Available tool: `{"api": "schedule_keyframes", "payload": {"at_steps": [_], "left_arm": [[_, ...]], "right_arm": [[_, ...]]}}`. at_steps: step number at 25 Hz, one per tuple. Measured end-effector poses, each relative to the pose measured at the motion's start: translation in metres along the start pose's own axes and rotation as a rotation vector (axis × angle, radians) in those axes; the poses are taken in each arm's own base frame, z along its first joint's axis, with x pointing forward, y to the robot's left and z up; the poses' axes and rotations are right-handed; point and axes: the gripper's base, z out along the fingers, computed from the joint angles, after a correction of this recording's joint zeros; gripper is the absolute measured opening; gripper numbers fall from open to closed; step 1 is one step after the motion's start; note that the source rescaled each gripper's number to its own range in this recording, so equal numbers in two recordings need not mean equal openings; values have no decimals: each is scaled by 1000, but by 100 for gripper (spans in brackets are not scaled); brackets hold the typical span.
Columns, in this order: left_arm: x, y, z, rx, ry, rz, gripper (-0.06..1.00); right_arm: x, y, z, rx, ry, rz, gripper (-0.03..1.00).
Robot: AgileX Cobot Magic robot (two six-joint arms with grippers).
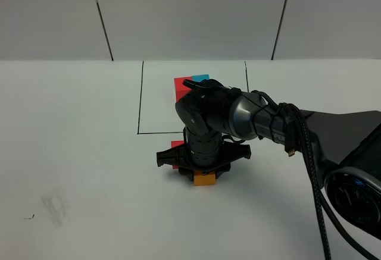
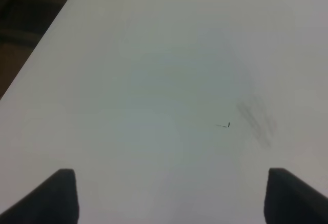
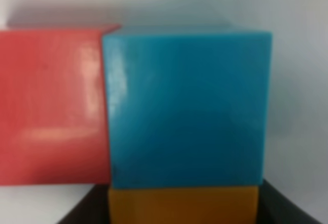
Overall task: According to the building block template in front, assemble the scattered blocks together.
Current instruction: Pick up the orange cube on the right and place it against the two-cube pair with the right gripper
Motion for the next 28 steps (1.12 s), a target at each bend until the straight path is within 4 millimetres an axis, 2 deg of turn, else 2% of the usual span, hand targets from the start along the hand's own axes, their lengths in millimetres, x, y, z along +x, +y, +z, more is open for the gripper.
{"api": "schedule_keyframes", "payload": {"at_steps": [28], "left_arm": [[0,0,0,0,0,0,73]], "right_arm": [[0,0,0,-9,3,-8,33]]}}
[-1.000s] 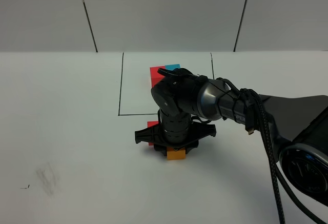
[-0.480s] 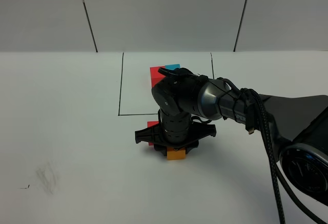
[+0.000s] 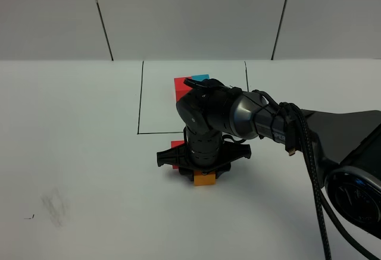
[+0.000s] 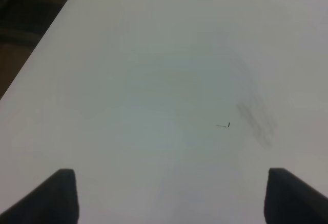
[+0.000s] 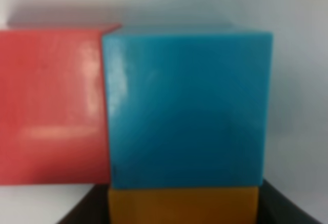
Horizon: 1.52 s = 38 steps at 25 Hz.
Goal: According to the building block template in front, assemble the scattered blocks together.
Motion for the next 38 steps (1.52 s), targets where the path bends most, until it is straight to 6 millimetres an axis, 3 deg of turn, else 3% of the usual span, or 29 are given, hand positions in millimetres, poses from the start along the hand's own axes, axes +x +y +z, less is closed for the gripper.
{"api": "schedule_keyframes", "payload": {"at_steps": [21,25,32,38], "left_arm": [[0,0,0,0,0,0,73],[0,0,0,0,0,1,73],[0,0,0,0,0,1,73],[0,0,0,0,0,1,73]], "right_arm": [[-5,1,-4,6,6,-17,39],[-5,1,-4,10,10,-20,49],[-6,2,-5,9,10,-44,76],[-10,5,-12,-4,-8,-46,84]]}}
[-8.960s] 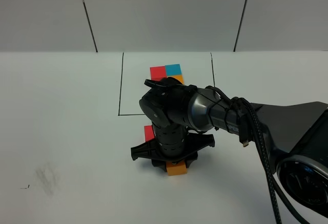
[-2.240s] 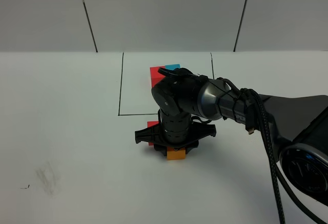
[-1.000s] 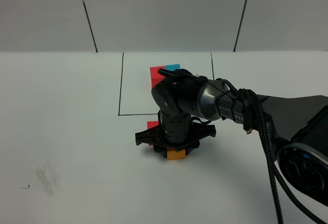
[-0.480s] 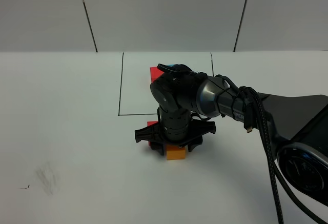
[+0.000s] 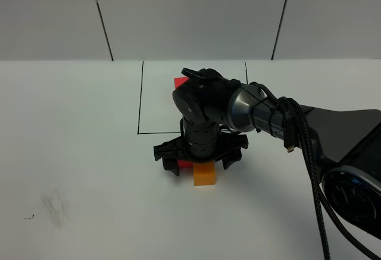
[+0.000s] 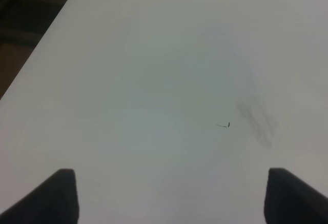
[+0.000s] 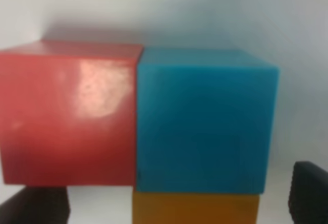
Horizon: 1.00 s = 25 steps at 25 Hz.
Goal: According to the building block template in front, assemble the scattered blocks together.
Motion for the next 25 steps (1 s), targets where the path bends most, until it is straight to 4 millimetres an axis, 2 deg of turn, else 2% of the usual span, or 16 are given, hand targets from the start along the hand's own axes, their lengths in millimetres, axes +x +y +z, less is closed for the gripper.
{"api": "schedule_keyframes", "payload": {"at_steps": [7,17,20,25], "left_arm": [[0,0,0,0,0,0,73],[0,0,0,0,0,0,73],[0,0,0,0,0,0,73],[0,0,0,0,0,0,73]], "right_arm": [[3,-1,-1,19,42,4,84],[1,1,-18,22,86,-1,84],[0,1,-29,20,85,-11,82],[-3,-2,-63,-9,21,-20,80]]}}
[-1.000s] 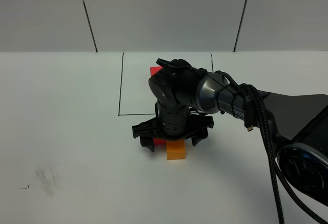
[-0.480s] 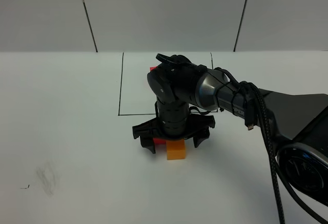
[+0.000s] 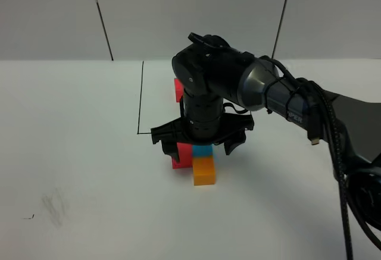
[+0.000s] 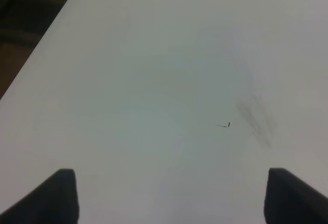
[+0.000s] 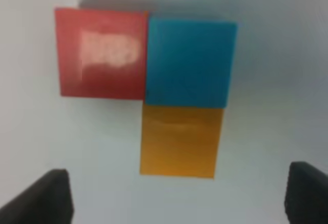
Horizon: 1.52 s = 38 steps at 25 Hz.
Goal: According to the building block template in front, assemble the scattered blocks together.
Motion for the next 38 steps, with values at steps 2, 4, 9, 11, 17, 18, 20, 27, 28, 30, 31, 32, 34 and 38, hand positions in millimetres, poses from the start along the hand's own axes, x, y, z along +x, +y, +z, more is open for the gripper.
{"api": "schedule_keyframes", "payload": {"at_steps": [2,4,9,11,17,18,20,27,28,30,31,32,34,38], "left_arm": [[0,0,0,0,0,0,73],[0,0,0,0,0,0,73],[0,0,0,0,0,0,73],[0,0,0,0,0,0,73],[0,0,0,0,0,0,73],[0,0,0,0,0,0,73],[0,0,0,0,0,0,73],[0,0,0,0,0,0,73],[0,0,0,0,0,0,73],[0,0,0,0,0,0,73],[0,0,0,0,0,0,73],[0,0,0,0,0,0,73],[0,0,0,0,0,0,73],[0,0,0,0,0,0,73]], "right_arm": [[-2,-3,-15,9,-48,-10,79],[-4,-8,-31,22,-98,-22,79],[-6,-18,-65,56,-202,-73,79],[-6,-23,-79,72,-247,-104,79],[-17,-60,-116,114,-334,-152,79],[-20,-70,-121,122,-343,-156,79],[-26,-89,-128,143,-353,-186,79],[-34,-144,-154,188,-374,-269,79],[-33,-150,-159,186,-380,-271,79],[-31,-163,-171,193,-400,-274,79],[-30,-169,-176,200,-408,-278,79],[-28,-177,-183,207,-422,-275,79],[-23,-189,-194,220,-437,-274,79],[-3,-220,-206,252,-429,-238,79]]}}
